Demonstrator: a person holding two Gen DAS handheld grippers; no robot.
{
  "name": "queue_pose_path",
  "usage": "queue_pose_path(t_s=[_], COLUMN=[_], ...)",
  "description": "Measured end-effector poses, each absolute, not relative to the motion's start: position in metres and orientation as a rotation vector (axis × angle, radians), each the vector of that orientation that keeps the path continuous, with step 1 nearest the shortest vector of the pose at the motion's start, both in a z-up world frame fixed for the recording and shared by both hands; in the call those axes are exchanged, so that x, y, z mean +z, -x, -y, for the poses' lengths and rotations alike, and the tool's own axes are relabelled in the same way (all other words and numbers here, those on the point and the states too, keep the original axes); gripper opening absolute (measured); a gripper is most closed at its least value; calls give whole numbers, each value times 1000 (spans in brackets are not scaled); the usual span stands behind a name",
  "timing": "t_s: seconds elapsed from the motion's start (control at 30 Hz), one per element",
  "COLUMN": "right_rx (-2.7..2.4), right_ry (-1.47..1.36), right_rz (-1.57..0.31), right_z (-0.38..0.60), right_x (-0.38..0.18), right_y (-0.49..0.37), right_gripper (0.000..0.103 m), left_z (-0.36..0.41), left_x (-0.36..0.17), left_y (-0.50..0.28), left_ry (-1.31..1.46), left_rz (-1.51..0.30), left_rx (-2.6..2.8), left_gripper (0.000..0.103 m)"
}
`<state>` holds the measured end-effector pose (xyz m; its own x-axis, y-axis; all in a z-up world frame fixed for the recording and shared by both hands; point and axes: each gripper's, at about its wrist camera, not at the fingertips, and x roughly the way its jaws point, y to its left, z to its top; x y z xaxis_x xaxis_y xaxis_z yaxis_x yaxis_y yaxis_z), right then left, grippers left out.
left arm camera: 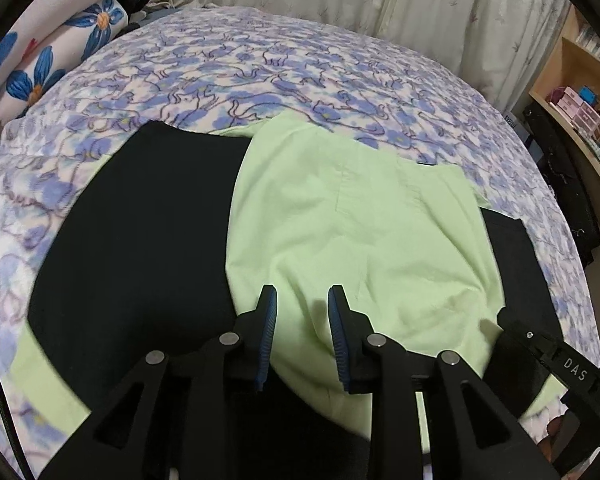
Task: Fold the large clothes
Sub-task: 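Smooth the hood flat on the black body with both grippers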
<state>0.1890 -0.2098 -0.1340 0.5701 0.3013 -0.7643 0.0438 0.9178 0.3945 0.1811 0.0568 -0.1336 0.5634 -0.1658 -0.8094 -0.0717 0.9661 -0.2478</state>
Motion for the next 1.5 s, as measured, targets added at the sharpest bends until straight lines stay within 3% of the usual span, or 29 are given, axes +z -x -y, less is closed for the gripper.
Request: queue_pose_path(t_s=[0.17,0.37,0.63,0.77,0.93,1.27,1.5], right_rx=[188,213,244,256,272,289,302], right_ry=[-350,-314,-263,-245,-222,-197,-198], right_rz=[-947,-910,-859,-846,-845,-860,-889], right_z=[198,189,173,163,151,135,124], right_x=[-114,-91,-70,-70,-75,-90,-103], right_y=[-158,-124,-89,-77,-71,-78,-93], right_gripper=[3,3,4,25,26,26,26], left_z=[-56,-60,-72,-82,-99,-137,-155], left_x=[-109,-79,-69,-80,-103,-164,-192], left_y=[-146,-104,-57,-43,-34,-39,-51], left_ry=[267,277,297,315,380,619,752], left_rz=[-951,-904,-871,-893,-930,-986,-928], left_rx=[-74,-95,-90,-86,-94,-141,-145], left_gripper=[32,33,40,41,51,51,51])
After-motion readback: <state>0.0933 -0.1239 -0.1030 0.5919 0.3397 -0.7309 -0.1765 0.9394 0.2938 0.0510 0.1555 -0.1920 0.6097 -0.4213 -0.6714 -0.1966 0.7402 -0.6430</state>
